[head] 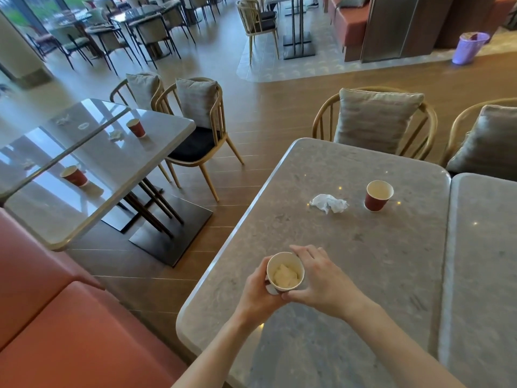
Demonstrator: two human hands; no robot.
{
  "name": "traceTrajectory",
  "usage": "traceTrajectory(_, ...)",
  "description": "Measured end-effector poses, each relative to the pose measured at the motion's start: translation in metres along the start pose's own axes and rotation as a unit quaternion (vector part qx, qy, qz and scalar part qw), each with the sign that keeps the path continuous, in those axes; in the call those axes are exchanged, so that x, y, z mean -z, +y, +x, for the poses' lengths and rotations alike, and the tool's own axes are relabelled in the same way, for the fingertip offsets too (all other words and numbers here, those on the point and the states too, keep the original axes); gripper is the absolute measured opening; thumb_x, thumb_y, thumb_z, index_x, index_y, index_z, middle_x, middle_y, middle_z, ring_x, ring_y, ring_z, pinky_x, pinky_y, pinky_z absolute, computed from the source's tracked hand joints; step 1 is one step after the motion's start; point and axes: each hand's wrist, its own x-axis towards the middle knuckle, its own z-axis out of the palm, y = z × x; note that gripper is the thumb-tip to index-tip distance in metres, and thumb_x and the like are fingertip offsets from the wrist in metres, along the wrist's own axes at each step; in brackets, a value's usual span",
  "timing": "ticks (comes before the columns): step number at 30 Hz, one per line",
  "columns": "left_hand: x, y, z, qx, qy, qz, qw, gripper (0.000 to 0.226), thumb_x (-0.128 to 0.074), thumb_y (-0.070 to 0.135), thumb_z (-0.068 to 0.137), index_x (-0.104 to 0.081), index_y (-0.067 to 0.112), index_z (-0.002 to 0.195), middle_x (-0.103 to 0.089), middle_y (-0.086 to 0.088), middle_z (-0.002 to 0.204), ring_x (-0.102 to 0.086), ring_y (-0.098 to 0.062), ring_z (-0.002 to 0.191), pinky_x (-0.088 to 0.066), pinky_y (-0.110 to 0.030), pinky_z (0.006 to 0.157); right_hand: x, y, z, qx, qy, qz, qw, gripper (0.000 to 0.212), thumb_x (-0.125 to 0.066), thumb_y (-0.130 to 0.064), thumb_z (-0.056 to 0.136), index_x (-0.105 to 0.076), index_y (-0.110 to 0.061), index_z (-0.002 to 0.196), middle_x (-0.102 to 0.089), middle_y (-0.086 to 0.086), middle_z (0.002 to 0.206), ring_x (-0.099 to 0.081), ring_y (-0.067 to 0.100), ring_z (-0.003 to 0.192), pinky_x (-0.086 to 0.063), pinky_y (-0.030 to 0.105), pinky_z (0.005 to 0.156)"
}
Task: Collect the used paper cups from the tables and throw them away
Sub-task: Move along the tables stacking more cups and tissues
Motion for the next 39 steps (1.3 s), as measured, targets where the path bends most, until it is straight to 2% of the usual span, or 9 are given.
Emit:
traceTrajectory(4, 0.01, 0.001, 0.009, -0.023, -0.028, 0.031, 0.999, 0.069, -0.097, 0.016, 0.063, -0.062, 0.018, 0.122, -0.071, 0.001, 0.108, -0.068, -0.01, 0.095, -0.053, -0.02, 0.08, -0.004, 0.0, 0.005, 0.017, 0.007, 0.044, 0.999, 0.094, -0.08, -0.055, 0.068, -0.037, -0.026, 0.146, -0.046, -0.01, 0.136, -0.04, 0.014, 0.122, -0.038, 0.026, 0.105)
traceTrajectory(10, 0.024, 0.0, 0.023, -0.026, -0.046, 0.032, 0.998, 0.07, -0.096, 0.027, 0.063, -0.062, 0.026, 0.123, -0.071, 0.002, 0.111, -0.069, -0.014, 0.099, -0.053, -0.022, 0.082, -0.007, -0.007, 0.023, 0.002, 0.019, 0.087, 0.996, 0.082, -0.083, -0.057, 0.061, -0.046, -0.03, 0.128, -0.05, -0.012, 0.12, -0.047, 0.01, 0.114, -0.044, 0.027, 0.097)
traceTrajectory(16, 0.055, -0.014, 0.054, -0.016, -0.057, 0.01, 0.998, 0.069, -0.096, 0.016, 0.063, -0.063, 0.024, 0.123, -0.073, 0.001, 0.111, -0.07, -0.013, 0.1, -0.054, -0.023, 0.084, -0.019, -0.028, 0.057, -0.025, 0.057, 0.082, 0.995, 0.081, -0.08, -0.06, 0.062, -0.047, -0.029, 0.13, -0.052, -0.013, 0.12, -0.05, 0.009, 0.114, -0.048, 0.033, 0.095)
traceTrajectory(18, 0.071, -0.02, 0.069, -0.019, -0.074, 0.004, 0.997, 0.069, -0.097, 0.019, 0.063, -0.063, 0.027, 0.123, -0.072, 0.001, 0.113, -0.07, -0.017, 0.103, -0.054, -0.024, 0.085, -0.027, -0.036, 0.074, -0.043, 0.075, 0.085, 0.993, 0.082, -0.081, -0.058, 0.063, -0.048, -0.027, 0.131, -0.052, -0.012, 0.122, -0.05, 0.009, 0.115, -0.047, 0.033, 0.097)
traceTrajectory(21, 0.102, -0.034, 0.098, -0.03, -0.102, 0.0, 0.994, 0.068, -0.096, 0.028, 0.064, -0.062, 0.037, 0.122, -0.071, 0.009, 0.117, -0.068, -0.012, 0.107, -0.052, -0.018, 0.086, -0.045, -0.052, 0.108, -0.069, 0.096, 0.09, 0.989, 0.082, -0.083, -0.054, 0.064, -0.049, -0.024, 0.132, -0.052, -0.01, 0.123, -0.05, 0.01, 0.116, -0.045, 0.03, 0.099)
traceTrajectory(27, 0.187, -0.077, 0.173, -0.038, -0.178, -0.008, 0.983, 0.065, -0.091, 0.034, 0.063, -0.061, 0.045, 0.118, -0.071, 0.008, 0.114, -0.066, -0.02, 0.108, -0.056, -0.04, 0.092, -0.092, -0.101, 0.198, -0.168, 0.143, 0.101, 0.97, 0.082, -0.085, -0.049, 0.065, -0.047, -0.026, 0.134, -0.05, -0.011, 0.126, -0.048, 0.009, 0.12, -0.043, 0.027, 0.101)
traceTrajectory(31, 0.24, -0.075, 0.2, -0.032, -0.259, -0.007, 0.965, 0.069, -0.082, 0.033, 0.06, -0.061, 0.027, 0.125, -0.069, -0.001, 0.121, -0.065, -0.019, 0.113, -0.054, -0.028, 0.091, -0.112, -0.146, 0.231, -0.245, 0.188, 0.101, 0.946, 0.087, -0.086, -0.045, 0.067, -0.043, -0.024, 0.14, -0.049, -0.007, 0.134, -0.049, 0.012, 0.122, -0.041, 0.025, 0.099)
traceTrajectory(35, 0.279, -0.059, 0.224, -0.037, -0.328, -0.006, 0.944, 0.068, -0.085, -0.002, 0.067, -0.06, 0.021, 0.126, -0.068, -0.004, 0.122, -0.065, -0.02, 0.111, -0.053, -0.032, 0.092, -0.12, -0.183, 0.252, -0.28, 0.238, 0.108, 0.924, 0.091, -0.085, -0.045, 0.068, -0.039, -0.025, 0.144, -0.048, -0.008, 0.138, -0.048, 0.01, 0.124, -0.04, 0.021, 0.098)
traceTrajectory(39, 0.299, -0.034, 0.244, -0.038, -0.373, -0.04, 0.926, 0.062, -0.085, -0.002, 0.068, -0.06, 0.022, 0.121, -0.075, 0.011, 0.105, -0.07, 0.002, 0.093, -0.053, -0.011, 0.074, -0.105, -0.207, 0.268, -0.291, 0.299, 0.158, 0.895, 0.091, -0.084, -0.048, 0.064, -0.039, -0.032, 0.142, -0.053, -0.016, 0.13, -0.048, -0.011, 0.113, -0.033, 0.001, 0.089)
